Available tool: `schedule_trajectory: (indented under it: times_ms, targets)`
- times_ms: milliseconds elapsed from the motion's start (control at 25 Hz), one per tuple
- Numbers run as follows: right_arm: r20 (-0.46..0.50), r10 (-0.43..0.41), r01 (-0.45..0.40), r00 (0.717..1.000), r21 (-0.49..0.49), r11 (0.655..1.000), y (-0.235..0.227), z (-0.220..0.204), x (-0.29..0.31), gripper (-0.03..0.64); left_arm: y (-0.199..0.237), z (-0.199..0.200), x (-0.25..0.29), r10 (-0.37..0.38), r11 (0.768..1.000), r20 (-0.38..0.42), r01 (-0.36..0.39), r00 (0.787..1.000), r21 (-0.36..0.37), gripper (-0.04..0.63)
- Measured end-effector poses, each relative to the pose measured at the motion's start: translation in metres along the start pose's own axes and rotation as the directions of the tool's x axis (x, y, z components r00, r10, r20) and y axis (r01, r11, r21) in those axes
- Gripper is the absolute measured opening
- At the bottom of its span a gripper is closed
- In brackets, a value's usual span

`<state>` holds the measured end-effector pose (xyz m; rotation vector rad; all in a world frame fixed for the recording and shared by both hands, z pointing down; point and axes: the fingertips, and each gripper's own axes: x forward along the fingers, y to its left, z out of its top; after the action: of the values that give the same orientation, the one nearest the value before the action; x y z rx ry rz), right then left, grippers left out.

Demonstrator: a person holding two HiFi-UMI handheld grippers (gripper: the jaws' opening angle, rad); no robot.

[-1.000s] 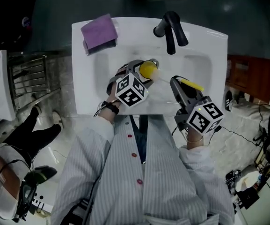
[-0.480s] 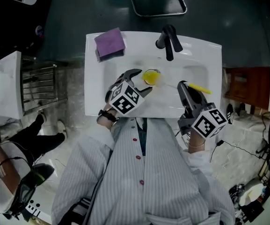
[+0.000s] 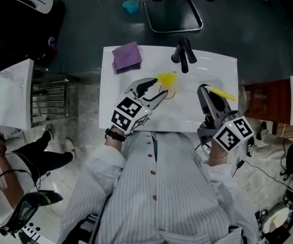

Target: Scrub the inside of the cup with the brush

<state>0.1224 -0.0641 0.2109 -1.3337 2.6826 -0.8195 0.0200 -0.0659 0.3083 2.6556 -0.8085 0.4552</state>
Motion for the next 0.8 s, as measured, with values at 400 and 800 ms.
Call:
schedule_trajectory:
  times_ms: [400,800]
  targets:
    - [0.084,0.017,-0.012,0.996,-0.055,0.998,0.016,0.037,-0.009,0.055,-0.009,0.066,-0.029,-0.020,0.986,0.228,0.058,0.973,-0.159,0.029]
    - [0.094,0.047,-0.038,0.995,-0.094,0.995,0.022,0.051,-0.010,0.057,-0.020,0.088,-0.029,-0.049,0.983,0.265,0.093,0.963,-0.157,0.009]
